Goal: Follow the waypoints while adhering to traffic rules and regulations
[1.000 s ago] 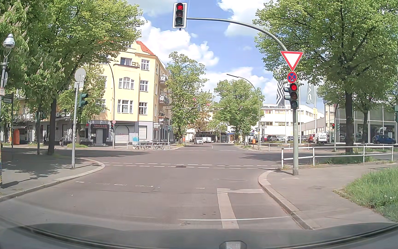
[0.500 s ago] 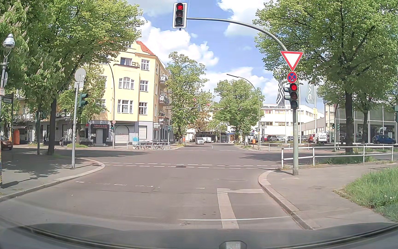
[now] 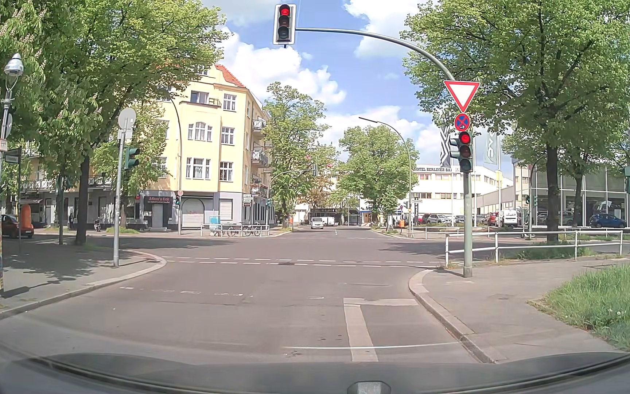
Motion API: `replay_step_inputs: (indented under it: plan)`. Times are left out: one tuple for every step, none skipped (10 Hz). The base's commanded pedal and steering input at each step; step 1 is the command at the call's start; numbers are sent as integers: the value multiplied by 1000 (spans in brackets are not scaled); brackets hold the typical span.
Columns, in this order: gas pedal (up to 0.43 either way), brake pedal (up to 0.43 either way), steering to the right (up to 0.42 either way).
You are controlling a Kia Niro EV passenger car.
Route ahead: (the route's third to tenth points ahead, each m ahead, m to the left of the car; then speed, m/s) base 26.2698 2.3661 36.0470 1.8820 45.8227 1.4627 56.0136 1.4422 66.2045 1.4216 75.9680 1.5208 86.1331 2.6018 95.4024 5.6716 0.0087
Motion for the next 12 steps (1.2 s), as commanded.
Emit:
replay_step_inputs:
  plan:
    - [0, 378, -4]
    - [0, 378, -4]
    - [0, 378, -4]
    - [0, 12, -4]
    - [0, 18, -4]
    - [59, 18, -4]
    - [189, 18, -4]
    - [240, 18, -4]
    - [311, 18, -4]
    - [378, 18, -4]
    - [390, 18, -4]
    - [390, 18, -4]
